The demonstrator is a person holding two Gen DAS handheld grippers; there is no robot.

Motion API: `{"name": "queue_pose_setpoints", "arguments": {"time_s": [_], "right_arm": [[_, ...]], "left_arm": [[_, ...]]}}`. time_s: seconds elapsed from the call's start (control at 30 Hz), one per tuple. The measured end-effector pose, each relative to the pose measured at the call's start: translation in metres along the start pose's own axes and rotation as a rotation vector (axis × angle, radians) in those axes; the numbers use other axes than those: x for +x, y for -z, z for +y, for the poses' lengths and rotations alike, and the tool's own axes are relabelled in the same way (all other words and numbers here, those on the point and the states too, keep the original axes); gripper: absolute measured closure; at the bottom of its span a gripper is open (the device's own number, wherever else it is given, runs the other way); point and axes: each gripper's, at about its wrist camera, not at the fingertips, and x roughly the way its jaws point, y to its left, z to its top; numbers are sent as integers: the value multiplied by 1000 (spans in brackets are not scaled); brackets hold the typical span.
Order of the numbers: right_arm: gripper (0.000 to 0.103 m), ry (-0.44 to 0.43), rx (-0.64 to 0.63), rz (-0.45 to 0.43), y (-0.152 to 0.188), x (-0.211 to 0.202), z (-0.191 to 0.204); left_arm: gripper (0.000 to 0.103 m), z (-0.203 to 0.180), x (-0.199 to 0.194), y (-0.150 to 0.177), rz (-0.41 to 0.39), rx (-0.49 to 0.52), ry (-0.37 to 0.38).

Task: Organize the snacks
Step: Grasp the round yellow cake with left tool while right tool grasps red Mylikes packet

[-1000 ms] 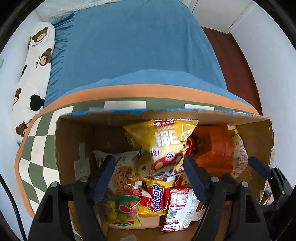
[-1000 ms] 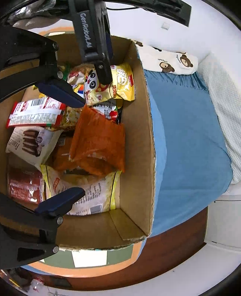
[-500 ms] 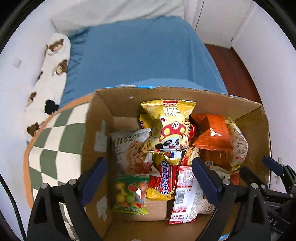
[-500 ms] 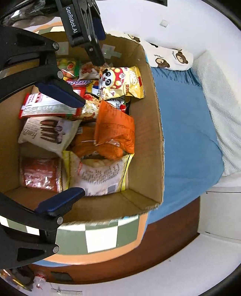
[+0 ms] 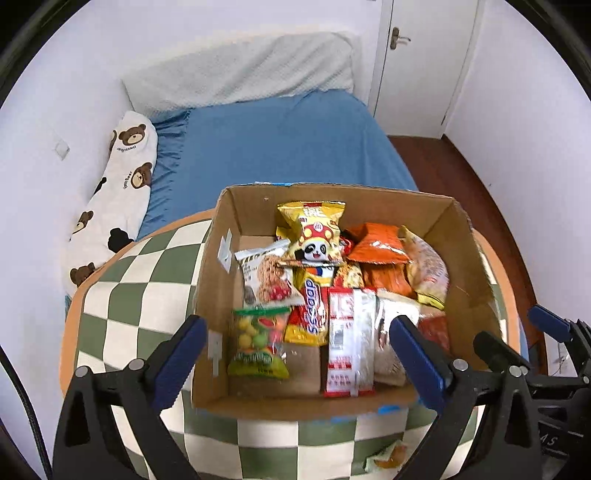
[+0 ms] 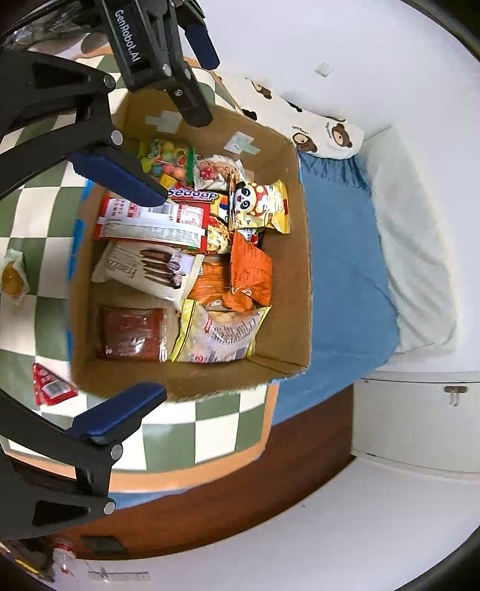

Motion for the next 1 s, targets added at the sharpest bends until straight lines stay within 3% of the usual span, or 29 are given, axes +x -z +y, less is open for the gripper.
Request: {"name": "queue_pose_setpoints", "arguments": {"time_s": [0.2,0.43,0.67,1.0], "right_arm": [[5,3,11,-61,26,-37,-4],[5,-21,32,-100,53,-65,-7],[5,-19,111,-27,89,-51,-39],[5,18,363,211,151,40,-138]], "left_arm": [[2,-5,-39,34,-92,13,-19],[2,-9,-62,64,-113,-14,11],[2,-31,-35,110,3,19,19],[2,-70,56,173,267,57,32]]}}
